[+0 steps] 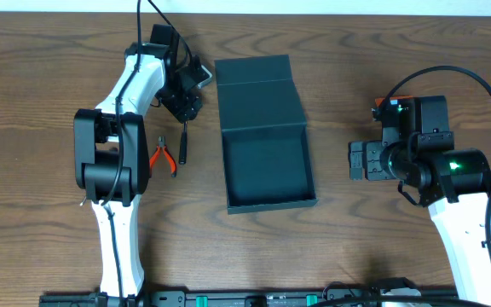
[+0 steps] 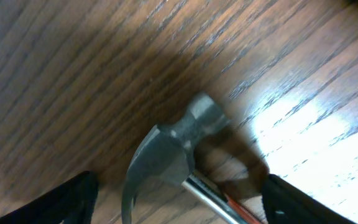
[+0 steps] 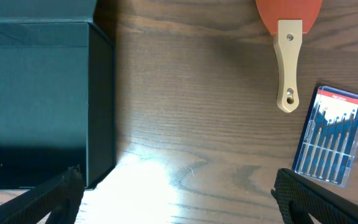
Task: Pack container
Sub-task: 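Lower the left gripper onto the hammer head and close it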
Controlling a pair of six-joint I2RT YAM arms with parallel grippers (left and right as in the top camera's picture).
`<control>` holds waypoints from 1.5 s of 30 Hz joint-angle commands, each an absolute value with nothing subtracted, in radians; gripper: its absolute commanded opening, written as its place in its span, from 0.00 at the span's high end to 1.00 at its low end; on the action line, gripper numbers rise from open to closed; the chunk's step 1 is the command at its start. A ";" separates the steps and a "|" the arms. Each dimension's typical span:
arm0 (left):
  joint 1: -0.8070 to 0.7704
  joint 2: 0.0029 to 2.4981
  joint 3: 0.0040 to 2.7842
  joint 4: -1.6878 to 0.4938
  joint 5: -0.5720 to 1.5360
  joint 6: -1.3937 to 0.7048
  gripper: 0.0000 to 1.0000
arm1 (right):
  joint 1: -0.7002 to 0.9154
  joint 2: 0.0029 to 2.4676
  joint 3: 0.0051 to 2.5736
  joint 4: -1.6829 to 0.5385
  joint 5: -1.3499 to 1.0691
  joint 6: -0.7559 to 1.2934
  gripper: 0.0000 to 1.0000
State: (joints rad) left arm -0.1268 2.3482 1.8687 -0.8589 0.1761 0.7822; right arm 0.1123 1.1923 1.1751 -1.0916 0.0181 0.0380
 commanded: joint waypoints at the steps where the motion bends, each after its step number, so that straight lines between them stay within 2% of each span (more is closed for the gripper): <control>1: -0.123 2.399 1.867 -0.879 0.137 0.781 0.21 | 0.104 1.196 1.193 -1.094 0.022 0.047 0.01; 4: -0.123 2.399 1.867 -0.889 0.137 0.781 0.27 | 0.104 1.196 1.193 -1.094 0.023 0.047 0.01; 15: -0.123 2.399 1.867 -0.919 0.137 0.781 0.37 | 0.104 1.196 1.193 -1.094 0.027 0.047 0.01; 21: -0.123 2.399 1.867 -0.928 0.137 0.781 0.39 | 0.104 1.196 1.193 -1.093 0.027 0.047 0.01; 30: -0.123 2.392 1.867 -0.942 0.137 0.781 0.48 | 0.104 1.196 1.193 -1.093 0.027 0.047 0.01; 39: -0.123 2.347 1.867 -0.942 0.138 0.778 0.50 | 0.104 1.196 1.193 -1.093 0.026 0.047 0.01; 45: -0.124 2.326 1.867 -0.949 0.138 0.746 0.61 | 0.104 1.196 1.193 -1.093 0.026 0.047 0.01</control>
